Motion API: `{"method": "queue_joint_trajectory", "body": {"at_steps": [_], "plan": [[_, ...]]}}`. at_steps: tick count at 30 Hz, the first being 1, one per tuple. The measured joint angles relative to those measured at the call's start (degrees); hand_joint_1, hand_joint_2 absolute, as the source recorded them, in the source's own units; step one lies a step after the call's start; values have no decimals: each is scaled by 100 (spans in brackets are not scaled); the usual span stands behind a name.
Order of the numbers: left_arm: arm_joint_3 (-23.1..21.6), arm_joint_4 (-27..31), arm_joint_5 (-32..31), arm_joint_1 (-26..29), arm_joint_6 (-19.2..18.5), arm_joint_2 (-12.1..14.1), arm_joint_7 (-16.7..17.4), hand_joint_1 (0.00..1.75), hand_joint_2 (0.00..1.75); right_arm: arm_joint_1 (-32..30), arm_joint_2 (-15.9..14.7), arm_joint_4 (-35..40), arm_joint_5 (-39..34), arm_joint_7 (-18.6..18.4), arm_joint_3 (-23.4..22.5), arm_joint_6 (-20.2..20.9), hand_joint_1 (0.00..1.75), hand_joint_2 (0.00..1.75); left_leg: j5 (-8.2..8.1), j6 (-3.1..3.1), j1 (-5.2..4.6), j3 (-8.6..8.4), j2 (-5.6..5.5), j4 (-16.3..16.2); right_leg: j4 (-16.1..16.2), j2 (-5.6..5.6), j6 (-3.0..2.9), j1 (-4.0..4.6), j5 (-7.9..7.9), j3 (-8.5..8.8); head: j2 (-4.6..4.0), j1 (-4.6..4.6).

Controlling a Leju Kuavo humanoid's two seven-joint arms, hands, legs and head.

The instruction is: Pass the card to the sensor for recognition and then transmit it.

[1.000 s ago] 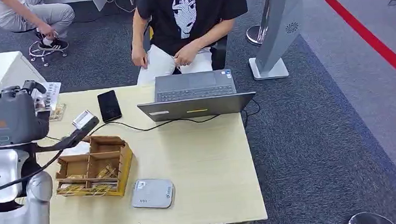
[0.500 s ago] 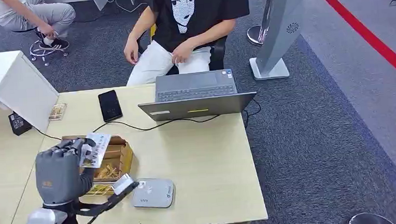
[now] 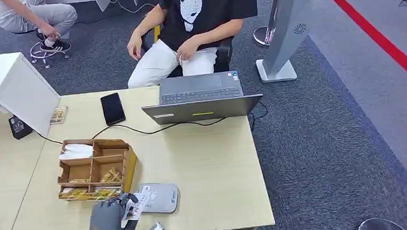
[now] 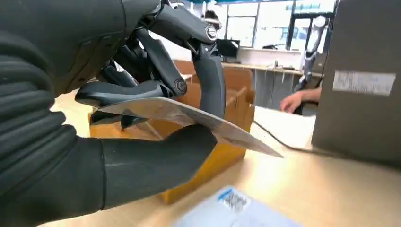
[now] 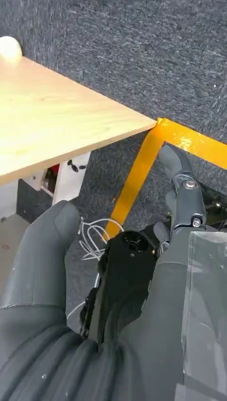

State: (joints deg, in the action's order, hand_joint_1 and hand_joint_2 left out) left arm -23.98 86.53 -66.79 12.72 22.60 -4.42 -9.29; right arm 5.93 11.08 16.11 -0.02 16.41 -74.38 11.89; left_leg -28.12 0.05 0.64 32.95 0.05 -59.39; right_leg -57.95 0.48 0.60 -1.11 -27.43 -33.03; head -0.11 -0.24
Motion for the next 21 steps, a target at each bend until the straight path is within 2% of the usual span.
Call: {"method": "queue_joint_trajectory", "body": {"at_steps": [6, 11, 21], "plan": [[-90, -319, 39, 6, 13, 11, 22, 175, 175, -6, 22, 26, 0, 0, 0, -44, 0, 175, 0, 0, 0, -1, 0, 0, 0, 0, 0, 0, 1, 1, 0, 0], [-149, -526, 179, 4, 30, 33, 190, 175, 175, -7, 35, 37, 0, 0, 0, -68, 0, 175, 0, 0, 0, -1, -1, 0, 0, 0, 0, 0, 1, 1, 0, 0], [-192, -859, 315, -34, 33, 59, 179, 175, 175, -11, 37, 50, 4, -11, 0, -76, 0, 175, 0, 0, 0, -1, -1, 0, 0, 0, 0, 0, 0, 1, 0, 0]]}}
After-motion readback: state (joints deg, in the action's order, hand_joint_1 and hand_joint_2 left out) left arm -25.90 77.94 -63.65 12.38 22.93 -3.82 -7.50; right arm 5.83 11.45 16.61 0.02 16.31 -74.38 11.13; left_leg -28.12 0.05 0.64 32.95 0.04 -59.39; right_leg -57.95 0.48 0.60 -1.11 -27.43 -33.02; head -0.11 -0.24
